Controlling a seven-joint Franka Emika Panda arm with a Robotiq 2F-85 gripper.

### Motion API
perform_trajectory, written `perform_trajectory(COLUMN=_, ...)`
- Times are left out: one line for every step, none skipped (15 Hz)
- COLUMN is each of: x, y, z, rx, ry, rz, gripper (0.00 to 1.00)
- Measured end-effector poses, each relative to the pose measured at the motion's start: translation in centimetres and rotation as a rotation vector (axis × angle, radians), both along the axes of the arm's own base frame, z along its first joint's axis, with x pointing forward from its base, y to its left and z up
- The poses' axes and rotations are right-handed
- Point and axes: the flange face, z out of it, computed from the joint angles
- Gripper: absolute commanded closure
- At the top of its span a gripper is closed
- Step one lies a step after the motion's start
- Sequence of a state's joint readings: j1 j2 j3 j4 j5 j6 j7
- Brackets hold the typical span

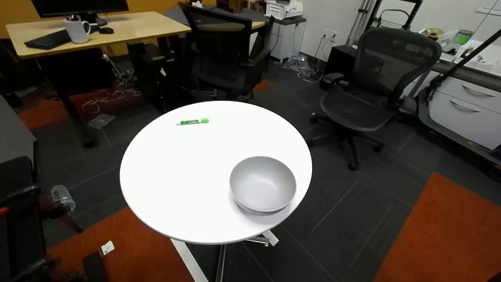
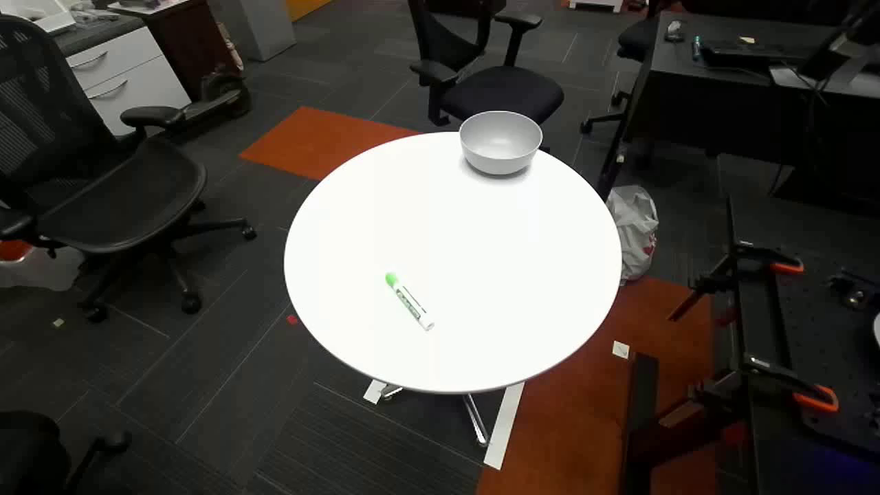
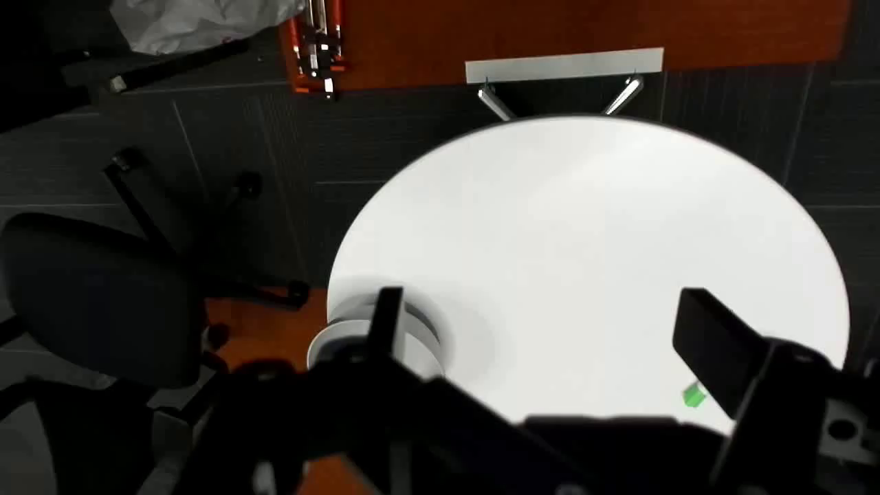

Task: Pick the marker on the table and put it in the bowl

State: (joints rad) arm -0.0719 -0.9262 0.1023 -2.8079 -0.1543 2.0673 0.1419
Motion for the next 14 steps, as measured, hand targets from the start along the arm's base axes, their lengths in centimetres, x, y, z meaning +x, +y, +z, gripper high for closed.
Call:
perform_trajectory(x=-0.1, y=0.0, z=-0.4, rx=0.0, ry=0.008, rz=-0.001, gripper=0.0)
perform_trajectory(x=-0.1, y=-0.1, z=-0.7, rx=0.0, ry=0.016, rz=-0.001, gripper=0.0)
perform_trajectory(x=-0.1, y=-0.1, z=-0.8, rx=0.001, ry=0.019, rz=-0.001, gripper=0.0)
perform_trajectory(x=-0.1, y=-0.1, z=-0.9, rx=0.001, ry=0.02, rz=-0.001, gripper=0.0)
perform_trajectory(x=-0.1, y=-0.1, z=-0.9, rx=0.001, ry=0.021, rz=-0.001, gripper=0.0)
perform_trajectory(x=-0.1, y=-0.1, z=-0.9, rx=0.001, ry=0.021, rz=-0.001, gripper=0.0)
perform_trajectory(x=-0.1, y=-0.1, z=-0.9, rx=0.001, ry=0.021, rz=-0.001, gripper=0.0)
perform_trajectory(x=-0.1, y=-0.1, z=-0.9, rx=0.001, ry=0.021, rz=-0.001, gripper=0.0)
perform_trajectory(x=0.0, y=0.0, z=-0.8, rx=0.001, ry=0.02, rz=0.0, gripper=0.0)
perform_trajectory(x=0.3, y=0.1, z=-0.5, rx=0.002, ry=0.014, rz=0.004, gripper=0.0)
perform_trajectory(x=0.7, y=0.2, z=-0.3, rx=0.005, ry=0.004, rz=0.009, gripper=0.0)
perform_trajectory(x=1.4, y=0.3, z=-0.2, rx=0.011, ry=-0.017, rz=0.012, gripper=0.0)
perform_trajectory(x=2.3, y=0.5, z=-0.3, rx=0.027, ry=-0.045, rz=0.008, gripper=0.0)
perform_trajectory(x=3.3, y=0.8, z=-0.6, rx=0.047, ry=-0.073, rz=-0.002, gripper=0.0)
